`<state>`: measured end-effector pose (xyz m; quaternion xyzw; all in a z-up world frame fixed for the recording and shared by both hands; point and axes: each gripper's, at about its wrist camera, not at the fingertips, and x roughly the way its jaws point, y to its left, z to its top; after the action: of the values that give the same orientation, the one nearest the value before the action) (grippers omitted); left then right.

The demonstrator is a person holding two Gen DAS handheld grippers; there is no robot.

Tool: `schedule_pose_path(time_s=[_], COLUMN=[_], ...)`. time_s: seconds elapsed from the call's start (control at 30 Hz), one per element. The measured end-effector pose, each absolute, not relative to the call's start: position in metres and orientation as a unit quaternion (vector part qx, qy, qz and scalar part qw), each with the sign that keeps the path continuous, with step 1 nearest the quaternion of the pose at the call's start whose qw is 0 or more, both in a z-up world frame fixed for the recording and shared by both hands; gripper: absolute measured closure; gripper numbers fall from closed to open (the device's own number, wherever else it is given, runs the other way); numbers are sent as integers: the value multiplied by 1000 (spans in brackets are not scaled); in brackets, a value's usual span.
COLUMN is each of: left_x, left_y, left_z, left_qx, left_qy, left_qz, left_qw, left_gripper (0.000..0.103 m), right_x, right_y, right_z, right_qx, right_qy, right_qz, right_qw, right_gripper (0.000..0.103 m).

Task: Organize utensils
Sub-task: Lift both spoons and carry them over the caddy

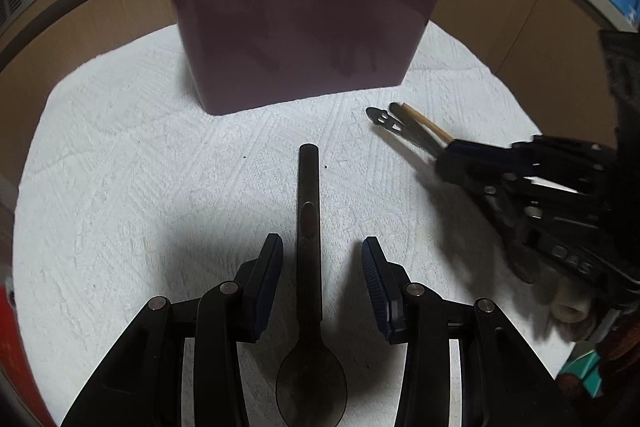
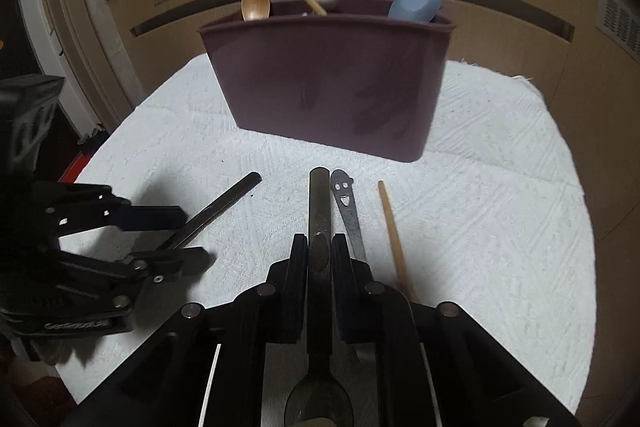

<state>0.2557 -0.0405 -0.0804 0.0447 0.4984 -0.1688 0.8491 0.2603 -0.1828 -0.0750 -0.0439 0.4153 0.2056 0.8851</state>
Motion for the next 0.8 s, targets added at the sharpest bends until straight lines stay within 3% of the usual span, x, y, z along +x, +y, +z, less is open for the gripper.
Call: schedule_pose_path(time_s=[0.1,0.17,0.27,0.53,0.8], left_x=[268,276,281,229,216], left_y=[-46,-47,-41,-9,2], left_z=[-80,-80,-79,-23,33], left_qx=[55,60,54,-54,-81], left_qy=[503,499,492,401,321], left_qz=[-172,-164,-148,-152,-154], left_qw=[845,849,856,902,931], left_gripper=[62,79,91,91,91], right_x=[248,240,230,224,226], right_y=[-190,-193,-199,-222,-225], right_z=[-67,-61,-52,-35,-4], right_qx=[-43,-49,-55,4,39], right_qy=[402,394,385,373,326], right_qz=[204,201,189,187,198], right_qw=[892,896,902,909,924], right_gripper=[91,91,91,91,91])
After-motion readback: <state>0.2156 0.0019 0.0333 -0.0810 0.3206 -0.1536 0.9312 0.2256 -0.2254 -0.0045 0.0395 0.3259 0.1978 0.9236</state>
